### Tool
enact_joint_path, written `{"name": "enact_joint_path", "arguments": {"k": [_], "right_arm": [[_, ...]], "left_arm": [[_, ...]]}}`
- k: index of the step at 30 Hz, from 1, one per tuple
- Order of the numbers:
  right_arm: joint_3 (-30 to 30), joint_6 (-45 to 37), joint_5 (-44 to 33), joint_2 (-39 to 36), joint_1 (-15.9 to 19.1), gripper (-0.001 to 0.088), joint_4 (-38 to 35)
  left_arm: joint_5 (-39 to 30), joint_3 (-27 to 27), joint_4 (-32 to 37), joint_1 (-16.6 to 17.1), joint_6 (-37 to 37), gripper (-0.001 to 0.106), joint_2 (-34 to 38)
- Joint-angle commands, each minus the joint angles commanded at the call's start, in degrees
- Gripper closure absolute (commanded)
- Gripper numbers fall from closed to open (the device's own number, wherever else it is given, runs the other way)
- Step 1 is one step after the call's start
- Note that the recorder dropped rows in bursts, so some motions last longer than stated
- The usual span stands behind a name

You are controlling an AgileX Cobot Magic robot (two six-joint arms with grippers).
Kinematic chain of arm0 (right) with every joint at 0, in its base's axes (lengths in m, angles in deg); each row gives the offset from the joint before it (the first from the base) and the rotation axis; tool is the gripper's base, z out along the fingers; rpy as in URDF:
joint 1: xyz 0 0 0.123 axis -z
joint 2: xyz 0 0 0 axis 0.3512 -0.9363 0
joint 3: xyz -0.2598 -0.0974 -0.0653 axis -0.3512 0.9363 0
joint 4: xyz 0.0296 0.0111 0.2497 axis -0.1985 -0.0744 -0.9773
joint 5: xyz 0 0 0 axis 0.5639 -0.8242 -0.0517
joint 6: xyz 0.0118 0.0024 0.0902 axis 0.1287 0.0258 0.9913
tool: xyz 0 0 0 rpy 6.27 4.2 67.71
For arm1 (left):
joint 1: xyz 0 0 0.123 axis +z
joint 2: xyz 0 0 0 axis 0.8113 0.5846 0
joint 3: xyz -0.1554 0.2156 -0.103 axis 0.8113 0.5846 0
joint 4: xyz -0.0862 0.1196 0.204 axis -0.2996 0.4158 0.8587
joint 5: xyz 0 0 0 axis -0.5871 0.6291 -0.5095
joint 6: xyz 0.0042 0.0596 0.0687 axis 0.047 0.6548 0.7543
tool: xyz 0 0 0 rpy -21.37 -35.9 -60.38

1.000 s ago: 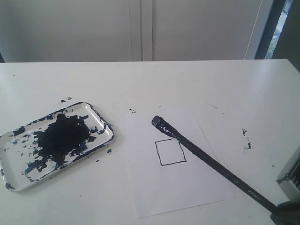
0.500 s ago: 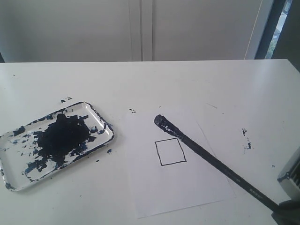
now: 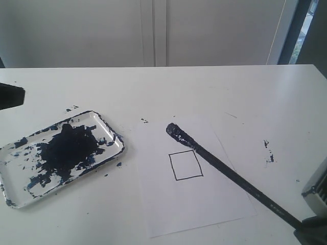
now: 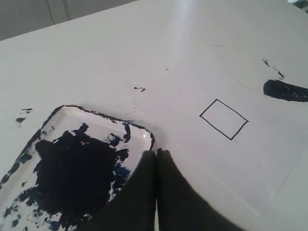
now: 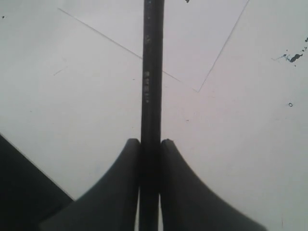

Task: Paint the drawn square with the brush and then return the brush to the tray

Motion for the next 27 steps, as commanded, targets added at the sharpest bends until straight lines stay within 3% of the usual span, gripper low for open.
{"name": "enact_joint_path", "arguments": {"k": [9,15,17,20,21,23,27], "right_arm": [[0.0,1.34,0.0,0.0,0.0,0.0868,0.0],[-1.15,7.25,-5.01,0.0,0.0,0.0868,0.14],[-1.51,7.25,-6.08,0.0,0.0,0.0868,2.34],[-1.54,7.25,-6.2,0.0,0.0,0.0868,4.06],[-1.54,7.25,-6.2,0.0,0.0,0.0868,4.22],[-1.54,7.25,-6.2,0.0,0.0,0.0868,4.68],[-1.54,7.25,-6.2,0.0,0.0,0.0868,4.78]], "left_arm": [[12.84,-5.09,3.99,-19.63,1.57,0.105,18.7],[14.92,-5.09,3.96,-21.45,1.38,0.105,30.82],[14.78,-5.19,3.54,-21.45,1.38,0.094,33.52],[11.62,-6.85,-3.91,-22.13,1.55,0.062,35.18],[11.62,-7.14,-5.49,-22.99,1.94,0.059,35.32],[12.78,-7.67,-5.76,-27.24,5.06,0.062,35.47],[13.93,-7.67,-4.54,-33.65,9.33,0.078,35.59]]}}
